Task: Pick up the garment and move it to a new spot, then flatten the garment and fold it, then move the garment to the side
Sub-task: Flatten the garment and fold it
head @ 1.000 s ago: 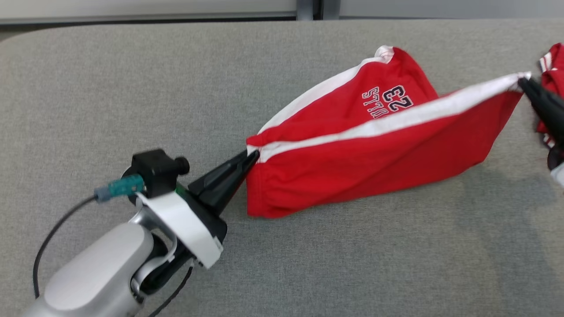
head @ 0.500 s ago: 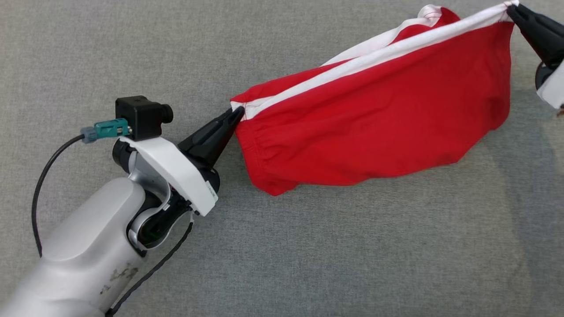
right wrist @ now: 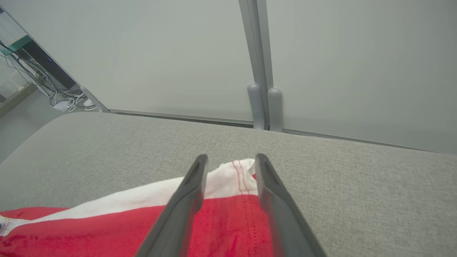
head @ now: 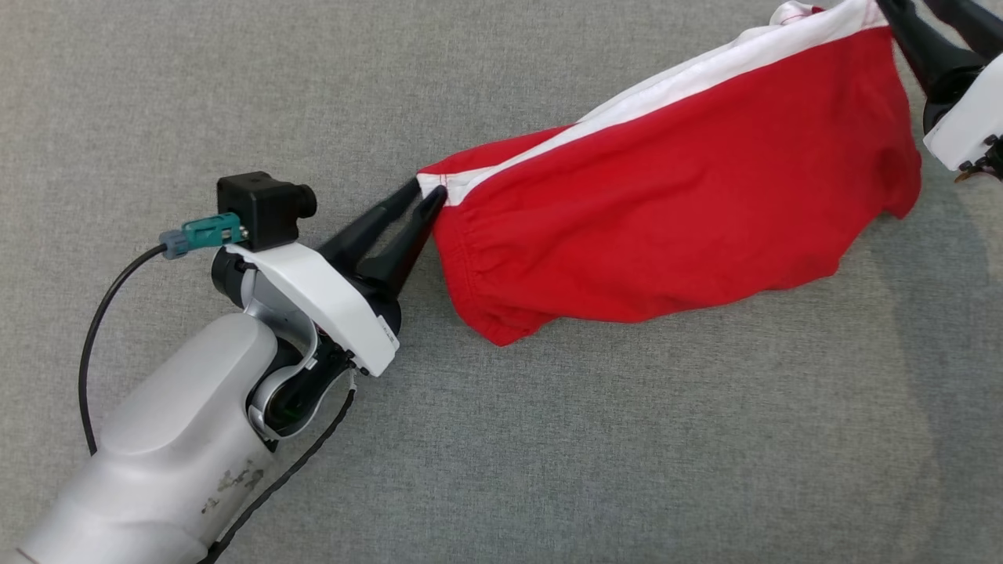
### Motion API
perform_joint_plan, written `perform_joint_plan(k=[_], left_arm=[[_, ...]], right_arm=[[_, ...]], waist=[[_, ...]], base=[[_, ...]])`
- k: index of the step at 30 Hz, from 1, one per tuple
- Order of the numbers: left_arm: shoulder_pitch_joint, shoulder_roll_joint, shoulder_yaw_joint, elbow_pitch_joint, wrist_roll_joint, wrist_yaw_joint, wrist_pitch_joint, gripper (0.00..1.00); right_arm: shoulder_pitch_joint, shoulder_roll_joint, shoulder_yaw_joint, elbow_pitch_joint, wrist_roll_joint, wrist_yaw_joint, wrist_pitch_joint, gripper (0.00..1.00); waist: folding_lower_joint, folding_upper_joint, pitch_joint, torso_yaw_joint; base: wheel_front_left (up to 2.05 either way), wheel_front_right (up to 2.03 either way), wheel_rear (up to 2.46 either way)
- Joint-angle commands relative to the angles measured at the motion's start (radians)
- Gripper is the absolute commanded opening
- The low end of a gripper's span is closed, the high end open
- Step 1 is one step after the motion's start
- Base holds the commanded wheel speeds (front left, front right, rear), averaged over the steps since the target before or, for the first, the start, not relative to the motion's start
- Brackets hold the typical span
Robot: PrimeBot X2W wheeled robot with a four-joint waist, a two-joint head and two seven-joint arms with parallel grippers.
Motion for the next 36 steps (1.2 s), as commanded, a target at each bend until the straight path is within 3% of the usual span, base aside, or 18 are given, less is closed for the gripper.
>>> perform_joint_plan(k=[1,3,6,11,15,19,25,36], left_arm=[[0.004,-0.001,0.01,0.008,0.012,0.006,-0.028,1.0],[0.013,0.001,0.013,0.009,0.018,0.014,-0.046,1.0],[0.041,0.016,0.024,-0.001,0.071,0.066,-0.116,1.0],[0.145,0.035,0.076,-0.073,0.203,0.228,-0.174,1.0],[0.298,0.004,0.192,-0.214,0.339,0.358,-0.177,1.0],[0.462,-0.057,0.276,-0.347,0.473,0.429,-0.178,1.0],[0.595,-0.133,0.298,-0.425,0.636,0.426,-0.177,1.0],[0.589,-0.257,0.306,-0.417,0.759,0.32,-0.177,1.0]], right_arm=[[0.005,-0.011,0.006,0.003,0.018,0.0,-0.041,1.0],[0.014,-0.017,0.012,0.0,0.027,0.0,-0.062,1.0],[0.055,-0.035,0.022,-0.019,0.059,0.0,-0.128,1.0],[0.182,-0.073,0.031,-0.056,0.11,0.0,-0.228,1.0],[0.314,-0.08,0.041,-0.074,0.152,0.0,-0.279,1.0],[0.417,-0.073,0.051,-0.083,0.189,0.0,-0.299,1.0],[0.456,-0.058,0.038,-0.035,0.219,0.0,-0.303,1.0],[0.223,0.003,0.045,0.246,0.171,0.0,-0.157,1.0]], waist=[[0.0,0.0,-0.02,-0.009],[0.0,0.0,-0.03,-0.014],[0.0,0.0,-0.067,-0.03],[0.0,0.0,-0.152,-0.065],[0.0,0.0,-0.218,-0.089],[0.0,0.0,-0.263,-0.091],[0.0,0.0,-0.272,-0.045],[0.0,0.0,-0.154,0.077]], base=[[0.0,0.0,0.0],[0.0,0.0,0.0],[0.0,0.0,0.0],[0.0,0.0,0.0],[0.0,0.0,0.0],[0.0,0.0,0.0],[0.0,0.0,0.0],[0.0,0.0,0.0]])
